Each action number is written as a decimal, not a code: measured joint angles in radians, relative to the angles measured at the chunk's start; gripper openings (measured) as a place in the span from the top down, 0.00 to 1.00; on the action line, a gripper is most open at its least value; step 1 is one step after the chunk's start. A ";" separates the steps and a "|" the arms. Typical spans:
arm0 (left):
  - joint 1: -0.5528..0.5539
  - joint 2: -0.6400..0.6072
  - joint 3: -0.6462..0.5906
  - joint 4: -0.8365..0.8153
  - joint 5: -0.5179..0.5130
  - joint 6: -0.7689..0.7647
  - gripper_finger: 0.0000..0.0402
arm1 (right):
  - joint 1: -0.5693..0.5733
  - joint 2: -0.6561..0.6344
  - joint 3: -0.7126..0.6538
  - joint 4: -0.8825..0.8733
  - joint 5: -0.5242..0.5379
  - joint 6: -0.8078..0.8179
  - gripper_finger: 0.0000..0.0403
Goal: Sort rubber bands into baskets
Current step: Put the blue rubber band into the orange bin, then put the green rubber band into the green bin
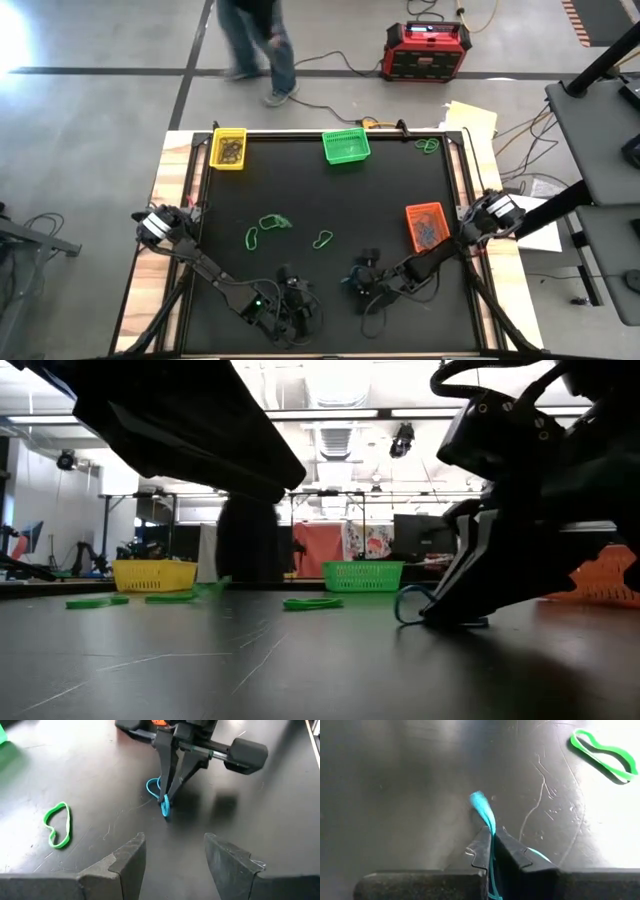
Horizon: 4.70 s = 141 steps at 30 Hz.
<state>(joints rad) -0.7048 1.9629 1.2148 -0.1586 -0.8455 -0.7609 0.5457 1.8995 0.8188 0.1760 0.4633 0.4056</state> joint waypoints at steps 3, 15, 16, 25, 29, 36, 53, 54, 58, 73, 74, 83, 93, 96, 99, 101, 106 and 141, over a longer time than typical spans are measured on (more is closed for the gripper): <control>-0.007 -0.003 0.010 -0.026 -0.001 0.000 0.54 | 0.000 -0.069 -0.001 -0.041 0.000 -0.014 0.97; -0.012 -0.097 0.167 -0.378 -0.173 -0.012 0.54 | 0.000 -0.368 0.004 -0.271 0.003 -0.070 0.97; -0.012 -0.100 0.186 -0.429 -0.190 -0.012 0.54 | 0.000 -0.399 0.006 -0.298 0.003 -0.070 0.97; -0.014 -0.101 0.288 -0.609 -0.192 -0.011 0.54 | -0.003 -0.713 0.010 -0.728 0.037 0.041 0.97; -0.014 -0.101 0.279 -0.606 -0.191 -0.014 0.54 | -0.012 -0.837 0.010 -0.914 0.053 0.154 0.97; -0.015 -0.101 0.235 -0.605 -0.181 -0.074 0.54 | -0.016 -1.018 0.011 -1.123 0.052 0.257 0.97; -0.015 -0.101 0.215 -0.602 -0.172 -0.116 0.54 | -0.016 -1.067 -0.066 -1.383 -0.054 0.598 0.97; -0.015 -0.101 0.215 -0.602 -0.165 -0.116 0.54 | -0.016 -1.061 -0.071 -1.383 -0.061 0.608 0.97; -0.015 -0.101 0.215 -0.601 -0.155 -0.116 0.54 | -0.016 -1.037 -0.087 -1.381 -0.111 0.638 0.97; -0.015 -0.101 0.215 -0.602 -0.156 -0.114 0.54 | -0.016 -1.000 -0.103 -1.368 -0.154 0.642 0.97; -0.014 -0.101 0.215 -0.602 -0.156 -0.113 0.54 | -0.016 -1.000 -0.103 -1.367 -0.154 0.642 0.97; -0.014 -0.100 0.215 -0.601 -0.158 -0.109 0.54 | -0.016 -0.999 -0.109 -1.364 -0.157 0.651 0.97; -0.013 -0.100 0.215 -0.601 -0.166 -0.106 0.54 | -0.017 -0.999 -0.232 -1.241 -0.097 0.725 0.97; -0.011 -0.099 0.222 -0.603 -0.182 -0.109 0.54 | -0.046 -0.999 -0.280 -1.189 -0.088 0.779 0.97; -0.010 -0.101 0.260 -0.620 -0.201 -0.062 0.55 | -0.075 -1.000 -0.300 -1.192 -0.100 0.771 0.94; -0.010 -0.104 0.296 -0.656 -0.202 -0.022 0.56 | -0.103 -1.001 -0.303 -1.193 -0.097 0.760 0.91; -0.009 -0.114 0.422 -0.829 -0.195 -0.016 0.59 | -0.157 -1.000 -0.260 -1.219 -0.104 0.683 0.76; -0.001 -0.572 -0.706 0.212 -0.128 -0.028 0.79 | -0.423 -0.240 -0.057 0.247 -0.394 -0.385 0.39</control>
<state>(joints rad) -0.7058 1.3912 0.5088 0.0534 -0.9738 -0.7884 0.1232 1.6594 0.7617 0.4231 0.0695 0.0208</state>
